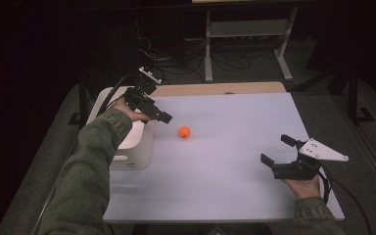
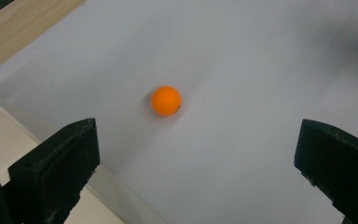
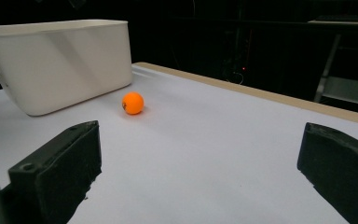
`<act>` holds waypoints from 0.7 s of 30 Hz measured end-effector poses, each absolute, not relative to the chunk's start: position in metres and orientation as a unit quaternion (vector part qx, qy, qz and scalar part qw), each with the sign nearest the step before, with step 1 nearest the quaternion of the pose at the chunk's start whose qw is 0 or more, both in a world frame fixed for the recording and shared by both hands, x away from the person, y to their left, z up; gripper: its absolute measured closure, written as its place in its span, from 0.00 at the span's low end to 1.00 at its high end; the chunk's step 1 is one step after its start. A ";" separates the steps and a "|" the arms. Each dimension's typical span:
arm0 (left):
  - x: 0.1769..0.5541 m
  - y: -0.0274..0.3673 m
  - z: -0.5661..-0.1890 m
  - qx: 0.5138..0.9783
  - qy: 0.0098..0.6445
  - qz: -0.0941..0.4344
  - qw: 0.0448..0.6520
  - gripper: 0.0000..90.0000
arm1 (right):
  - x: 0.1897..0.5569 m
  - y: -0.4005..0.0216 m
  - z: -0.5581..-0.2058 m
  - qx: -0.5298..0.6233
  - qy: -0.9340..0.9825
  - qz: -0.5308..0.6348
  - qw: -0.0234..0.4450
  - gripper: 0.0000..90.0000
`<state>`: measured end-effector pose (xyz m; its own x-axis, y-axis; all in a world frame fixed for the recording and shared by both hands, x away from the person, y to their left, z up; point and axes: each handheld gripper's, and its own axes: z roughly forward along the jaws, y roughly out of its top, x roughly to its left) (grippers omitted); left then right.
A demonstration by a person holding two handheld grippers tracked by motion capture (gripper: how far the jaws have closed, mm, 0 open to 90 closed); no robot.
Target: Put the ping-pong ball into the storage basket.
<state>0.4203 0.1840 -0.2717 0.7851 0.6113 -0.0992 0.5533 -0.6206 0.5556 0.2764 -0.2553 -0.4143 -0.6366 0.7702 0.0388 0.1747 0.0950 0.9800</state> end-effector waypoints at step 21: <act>0.441 0.156 -0.282 0.912 0.322 0.030 0.254 0.00 | 0.276 -0.257 -0.414 0.342 0.692 0.583 0.255 0.00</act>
